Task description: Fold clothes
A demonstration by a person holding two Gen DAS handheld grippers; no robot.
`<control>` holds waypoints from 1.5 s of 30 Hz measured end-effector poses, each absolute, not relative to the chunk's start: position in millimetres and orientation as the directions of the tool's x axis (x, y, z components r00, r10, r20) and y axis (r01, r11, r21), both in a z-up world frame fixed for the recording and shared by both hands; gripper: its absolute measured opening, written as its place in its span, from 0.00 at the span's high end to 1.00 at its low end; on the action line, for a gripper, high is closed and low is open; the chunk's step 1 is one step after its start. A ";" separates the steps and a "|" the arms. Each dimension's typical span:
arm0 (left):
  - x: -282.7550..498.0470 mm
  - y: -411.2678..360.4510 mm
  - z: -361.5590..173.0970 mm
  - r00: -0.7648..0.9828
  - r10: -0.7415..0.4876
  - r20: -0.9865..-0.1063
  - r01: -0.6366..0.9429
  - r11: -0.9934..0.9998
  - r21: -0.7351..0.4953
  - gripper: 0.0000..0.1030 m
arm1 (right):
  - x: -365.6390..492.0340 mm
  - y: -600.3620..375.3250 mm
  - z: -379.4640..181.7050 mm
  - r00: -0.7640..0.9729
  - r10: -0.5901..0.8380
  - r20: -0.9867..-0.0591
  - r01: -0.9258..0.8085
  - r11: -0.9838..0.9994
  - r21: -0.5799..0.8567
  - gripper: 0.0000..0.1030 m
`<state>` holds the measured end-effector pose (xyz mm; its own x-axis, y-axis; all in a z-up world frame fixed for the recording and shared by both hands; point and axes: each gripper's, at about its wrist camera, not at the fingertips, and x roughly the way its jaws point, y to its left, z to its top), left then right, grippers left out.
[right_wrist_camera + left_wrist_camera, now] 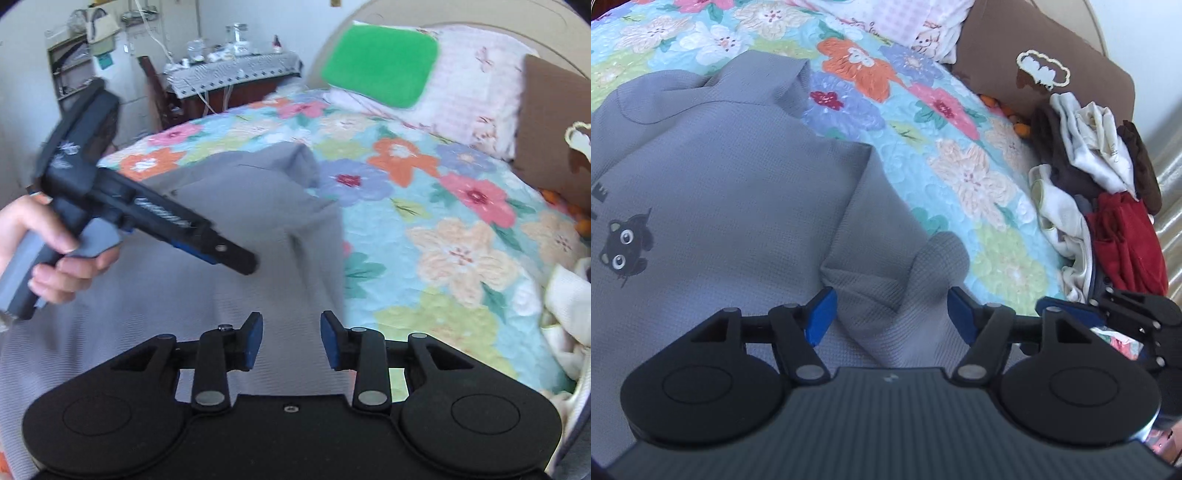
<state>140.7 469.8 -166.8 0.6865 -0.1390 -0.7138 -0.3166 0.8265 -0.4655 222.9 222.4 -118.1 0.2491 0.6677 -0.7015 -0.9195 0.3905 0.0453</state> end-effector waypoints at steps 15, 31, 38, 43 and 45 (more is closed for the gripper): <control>137.8 459.5 -138.1 0.758 -0.235 -0.609 -0.064 0.901 -0.428 0.93 | 231.0 257.1 -127.1 0.192 0.649 -0.736 -0.970 0.240 -0.042 0.36; 138.0 457.8 -83.6 0.841 -0.242 -0.484 -0.002 0.893 -0.451 0.78 | 256.9 245.6 -95.1 0.118 0.812 -0.571 -0.910 0.318 0.265 0.88; 139.4 462.0 -93.9 0.822 -0.140 -0.553 -0.109 0.913 -0.393 0.54 | 281.2 209.5 -55.1 0.494 0.619 -0.611 -0.783 0.622 -0.002 0.91; 143.7 454.8 -137.1 0.687 0.026 -0.726 -0.211 0.963 -0.166 0.54 | 327.8 187.9 -67.5 0.637 0.409 -0.653 -0.618 0.778 -0.115 0.92; 144.2 448.4 -157.4 0.618 0.129 -0.775 -0.220 0.975 -0.013 0.54 | 347.9 177.9 -81.9 0.619 0.386 -0.684 -0.568 0.822 -0.050 0.91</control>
<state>144.2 448.4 -157.4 0.6183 0.1293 -0.7752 -0.2200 0.9754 -0.0128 347.9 177.9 -81.9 0.6189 0.3859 -0.6841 -0.5678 0.8216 -0.0503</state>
